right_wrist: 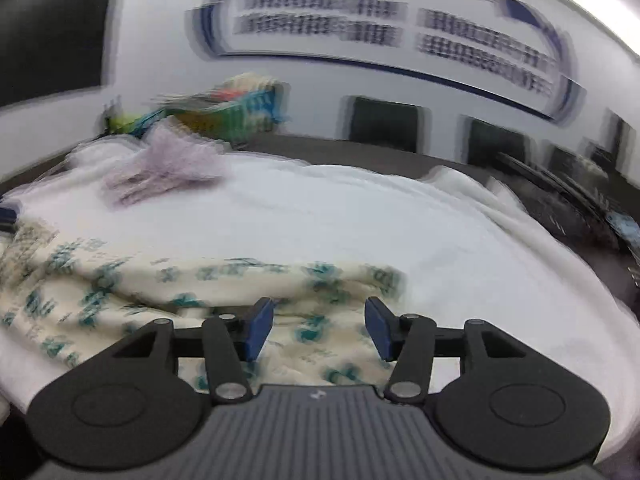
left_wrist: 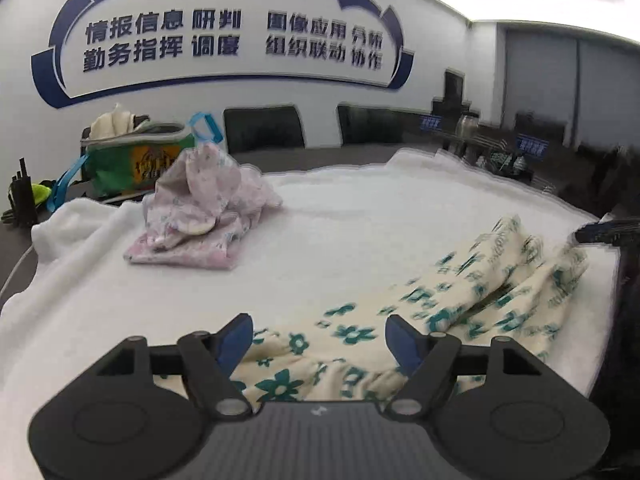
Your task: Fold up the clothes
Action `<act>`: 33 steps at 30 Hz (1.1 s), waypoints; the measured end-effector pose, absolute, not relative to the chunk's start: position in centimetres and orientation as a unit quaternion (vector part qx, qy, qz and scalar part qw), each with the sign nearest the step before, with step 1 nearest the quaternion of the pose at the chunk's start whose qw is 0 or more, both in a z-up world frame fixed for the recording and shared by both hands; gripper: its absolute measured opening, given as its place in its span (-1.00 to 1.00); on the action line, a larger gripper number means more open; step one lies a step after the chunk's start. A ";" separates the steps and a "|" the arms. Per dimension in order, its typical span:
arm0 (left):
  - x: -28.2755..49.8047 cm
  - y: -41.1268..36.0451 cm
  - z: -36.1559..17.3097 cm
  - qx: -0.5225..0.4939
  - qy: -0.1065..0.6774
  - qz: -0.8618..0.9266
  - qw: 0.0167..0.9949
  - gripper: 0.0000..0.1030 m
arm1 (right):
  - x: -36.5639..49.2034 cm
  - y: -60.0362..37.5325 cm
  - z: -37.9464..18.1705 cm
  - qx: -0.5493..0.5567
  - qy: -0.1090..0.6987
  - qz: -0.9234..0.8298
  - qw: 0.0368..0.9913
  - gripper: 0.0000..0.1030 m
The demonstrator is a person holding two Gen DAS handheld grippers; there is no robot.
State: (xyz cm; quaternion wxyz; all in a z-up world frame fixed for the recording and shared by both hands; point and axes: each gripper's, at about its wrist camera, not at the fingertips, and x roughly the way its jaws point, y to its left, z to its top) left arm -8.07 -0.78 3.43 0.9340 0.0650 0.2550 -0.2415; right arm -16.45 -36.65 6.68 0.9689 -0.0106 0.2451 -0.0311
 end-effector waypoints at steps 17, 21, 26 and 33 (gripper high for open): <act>-6.8 1.0 0.5 0.000 0.296 -0.241 0.924 0.42 | -16.7 -38.2 3.0 0.082 0.275 -0.141 0.948 0.01; -6.8 0.9 0.5 -0.001 0.296 -0.241 0.924 0.43 | -18.0 -40.1 3.1 0.138 0.269 -0.151 0.941 0.10; -6.9 0.9 0.5 0.002 0.296 -0.240 0.925 0.43 | -18.3 -39.7 2.9 0.177 0.263 -0.094 0.944 0.10; -6.9 0.8 0.5 0.006 0.295 -0.239 0.925 0.43 | -16.3 -33.0 3.1 0.009 0.240 0.011 0.971 -0.96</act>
